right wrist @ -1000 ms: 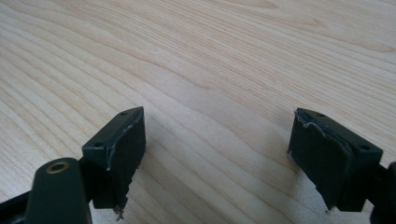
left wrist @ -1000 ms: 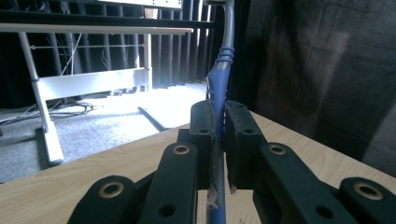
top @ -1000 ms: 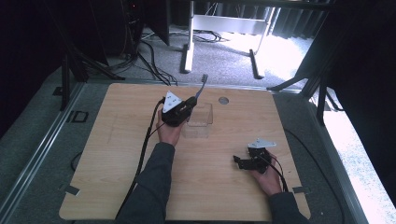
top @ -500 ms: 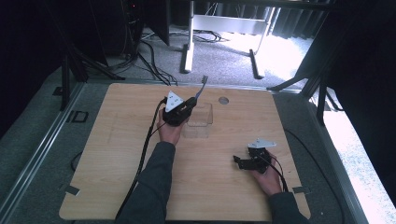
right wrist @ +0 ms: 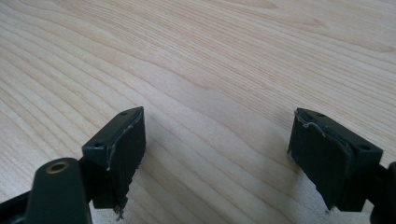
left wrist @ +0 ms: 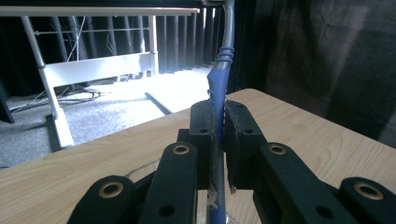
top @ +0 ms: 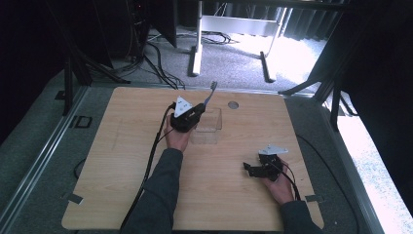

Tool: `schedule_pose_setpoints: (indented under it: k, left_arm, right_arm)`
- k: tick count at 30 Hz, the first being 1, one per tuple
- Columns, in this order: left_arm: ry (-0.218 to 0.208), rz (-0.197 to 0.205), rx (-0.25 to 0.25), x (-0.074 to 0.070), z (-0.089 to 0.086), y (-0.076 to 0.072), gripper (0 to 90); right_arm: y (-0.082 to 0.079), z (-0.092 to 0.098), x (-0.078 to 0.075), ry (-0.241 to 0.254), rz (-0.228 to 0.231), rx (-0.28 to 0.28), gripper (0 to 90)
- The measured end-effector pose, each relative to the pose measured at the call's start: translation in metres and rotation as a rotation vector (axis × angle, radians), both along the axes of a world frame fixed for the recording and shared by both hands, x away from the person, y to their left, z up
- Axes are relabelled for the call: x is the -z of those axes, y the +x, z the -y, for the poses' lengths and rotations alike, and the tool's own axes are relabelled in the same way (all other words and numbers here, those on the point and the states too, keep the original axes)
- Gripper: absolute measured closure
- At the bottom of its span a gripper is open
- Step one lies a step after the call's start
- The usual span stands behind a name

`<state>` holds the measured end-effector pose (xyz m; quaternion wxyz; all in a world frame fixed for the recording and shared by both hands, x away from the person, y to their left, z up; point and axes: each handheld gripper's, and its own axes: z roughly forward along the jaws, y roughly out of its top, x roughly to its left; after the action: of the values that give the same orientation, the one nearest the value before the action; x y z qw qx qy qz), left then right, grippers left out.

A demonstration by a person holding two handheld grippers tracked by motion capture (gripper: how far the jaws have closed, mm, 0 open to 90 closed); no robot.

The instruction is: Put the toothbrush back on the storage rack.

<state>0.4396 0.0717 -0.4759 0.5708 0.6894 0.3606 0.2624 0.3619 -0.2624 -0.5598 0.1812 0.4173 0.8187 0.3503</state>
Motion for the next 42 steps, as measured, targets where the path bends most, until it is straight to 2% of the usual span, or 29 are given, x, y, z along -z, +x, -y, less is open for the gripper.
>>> schedule_pose_setpoints:
  k: [22, 35, 39, 42]
  left_arm:
    - [0.022, -0.034, -0.004, 0.012, -0.001, 0.0, 82.4]
    - [0.057, -0.046, 0.014, 0.015, 0.001, -0.004, 82.1]
    - [0.08, -0.044, 0.025, 0.014, 0.004, -0.007, 82.8]
    - [0.084, -0.043, 0.032, 0.012, 0.003, -0.009, 78.5]
  right_arm:
    - [0.0, 0.0, 0.0, 0.0, -0.001, 0.0, 18.6]
    - [0.0, 0.0, 0.0, 0.0, -0.001, 0.0, 18.6]
    - [0.0, 0.0, 0.0, 0.0, -0.001, 0.0, 18.6]
    - [0.0, 0.0, 0.0, 0.001, -0.001, 0.0, 18.6]
